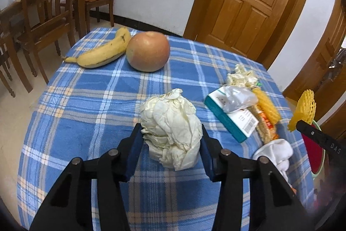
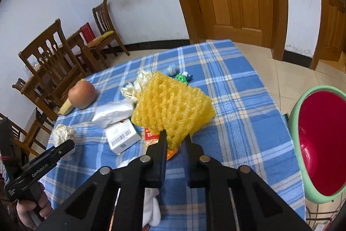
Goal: Collect trash
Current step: 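Carry the white paper and yellow foam net over the red bucket with both tools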
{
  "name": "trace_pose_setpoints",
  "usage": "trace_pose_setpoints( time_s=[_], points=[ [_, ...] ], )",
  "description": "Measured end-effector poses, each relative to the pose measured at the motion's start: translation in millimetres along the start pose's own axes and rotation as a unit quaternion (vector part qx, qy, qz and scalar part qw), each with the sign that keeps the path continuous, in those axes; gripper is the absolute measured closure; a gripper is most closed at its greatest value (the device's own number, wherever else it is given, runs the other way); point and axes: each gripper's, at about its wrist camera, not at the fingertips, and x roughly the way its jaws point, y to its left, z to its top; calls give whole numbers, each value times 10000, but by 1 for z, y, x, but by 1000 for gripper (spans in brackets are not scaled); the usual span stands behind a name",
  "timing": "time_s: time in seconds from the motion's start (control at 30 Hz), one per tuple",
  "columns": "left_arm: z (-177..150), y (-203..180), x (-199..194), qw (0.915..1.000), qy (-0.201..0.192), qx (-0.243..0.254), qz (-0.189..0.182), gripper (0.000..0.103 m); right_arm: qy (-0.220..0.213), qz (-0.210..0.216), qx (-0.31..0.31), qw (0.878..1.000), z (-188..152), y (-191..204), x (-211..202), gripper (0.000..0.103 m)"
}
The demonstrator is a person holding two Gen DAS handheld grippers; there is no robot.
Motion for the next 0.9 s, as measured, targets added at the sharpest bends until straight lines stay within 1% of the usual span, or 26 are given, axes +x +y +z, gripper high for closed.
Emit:
trace_pose_setpoints(
  time_s=[0.23,0.4,0.6,0.9],
  points=[
    [1,-12,-18,9997,-153,37,-211,54,-213,54,126,9997,-8,-9,-27,89],
    [1,-31,-27,9988,-208,208,-386,54,-386,32,170,9991,-13,-16,-46,89],
    [0,-59,-38,9964,-248,420,-691,54,-493,-19,315,9983,-22,-27,-65,89],
    [3,-107,-44,9911,-224,789,-1052,54,-731,-322,781,9937,-33,-51,-97,89]
  ],
)
